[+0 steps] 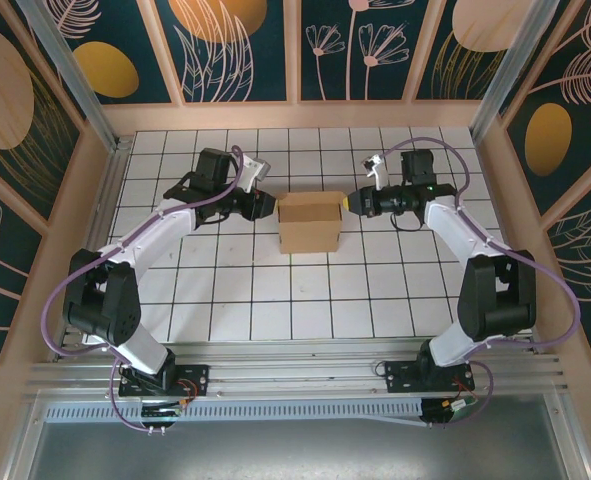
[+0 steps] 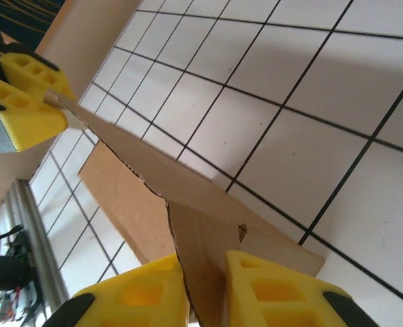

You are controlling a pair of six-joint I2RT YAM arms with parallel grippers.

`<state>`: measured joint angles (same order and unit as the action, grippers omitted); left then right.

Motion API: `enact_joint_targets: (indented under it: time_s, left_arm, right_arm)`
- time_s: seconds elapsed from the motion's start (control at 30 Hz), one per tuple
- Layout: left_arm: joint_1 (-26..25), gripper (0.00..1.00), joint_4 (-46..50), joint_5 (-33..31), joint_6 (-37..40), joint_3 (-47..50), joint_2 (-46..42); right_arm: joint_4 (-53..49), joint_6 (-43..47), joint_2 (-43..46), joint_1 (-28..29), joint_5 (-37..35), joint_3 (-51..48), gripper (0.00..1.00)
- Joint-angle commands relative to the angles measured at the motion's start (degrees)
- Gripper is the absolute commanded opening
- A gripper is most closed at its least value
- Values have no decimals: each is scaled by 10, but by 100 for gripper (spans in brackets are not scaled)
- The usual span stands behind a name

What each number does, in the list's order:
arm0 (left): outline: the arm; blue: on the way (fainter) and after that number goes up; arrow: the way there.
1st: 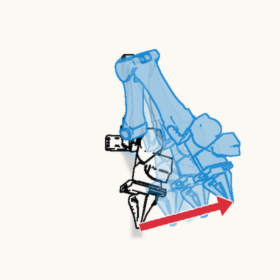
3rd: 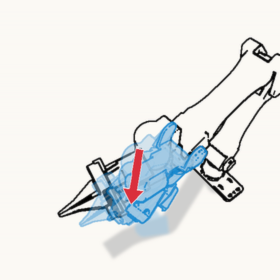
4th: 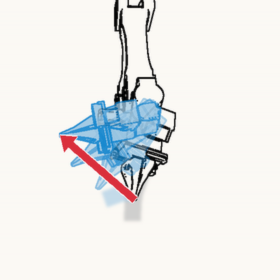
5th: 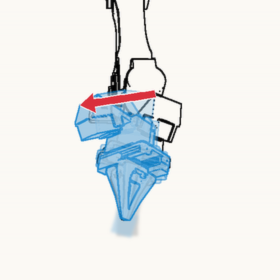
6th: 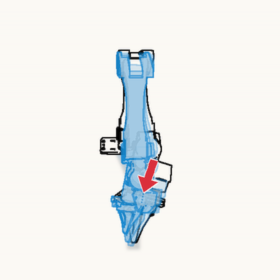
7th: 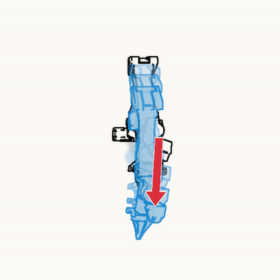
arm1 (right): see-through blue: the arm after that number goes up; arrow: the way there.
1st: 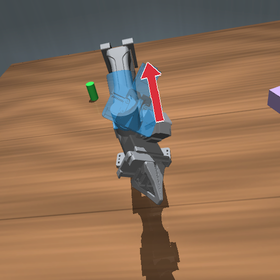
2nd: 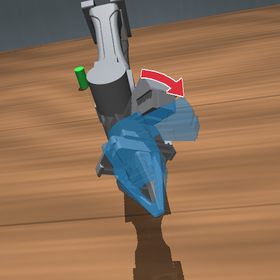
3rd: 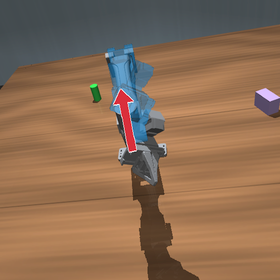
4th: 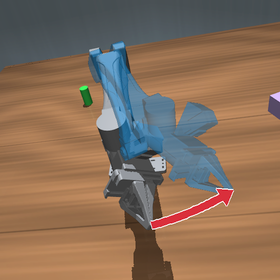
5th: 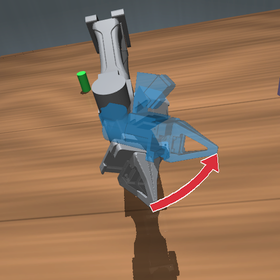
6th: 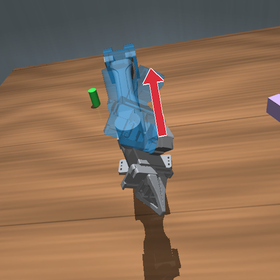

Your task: Fold the paper box

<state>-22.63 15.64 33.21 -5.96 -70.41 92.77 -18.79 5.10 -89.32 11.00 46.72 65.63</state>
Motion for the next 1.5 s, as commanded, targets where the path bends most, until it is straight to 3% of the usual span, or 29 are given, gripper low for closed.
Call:
enact_joint_targets:
  time_s: [0.0,0.1,0.23,0.6,0.9,1.47]
  left_arm:
    - [-9,9,-13,-41,-54,-17,2]
    - [-20,0,-30,-57,-96,-3,-8]
    - [-36,0,-53,-84,-152,14,-24]
    - [-86,0,-117,-129,-259,69,-35]
    - [-92,0,-128,-146,-270,99,-31]
    - [-95,0,-134,-136,-276,137,-46]
  right_arm:
    - [50,-47,32,28,-70,-16,19]
    - [82,-66,57,55,-127,-37,17]
    - [115,-88,86,87,-203,-61,13]
    - [190,-177,135,128,-256,-141,10]
    - [234,-235,142,146,-282,-186,11]
    - [247,-264,151,175,-327,-241,10]
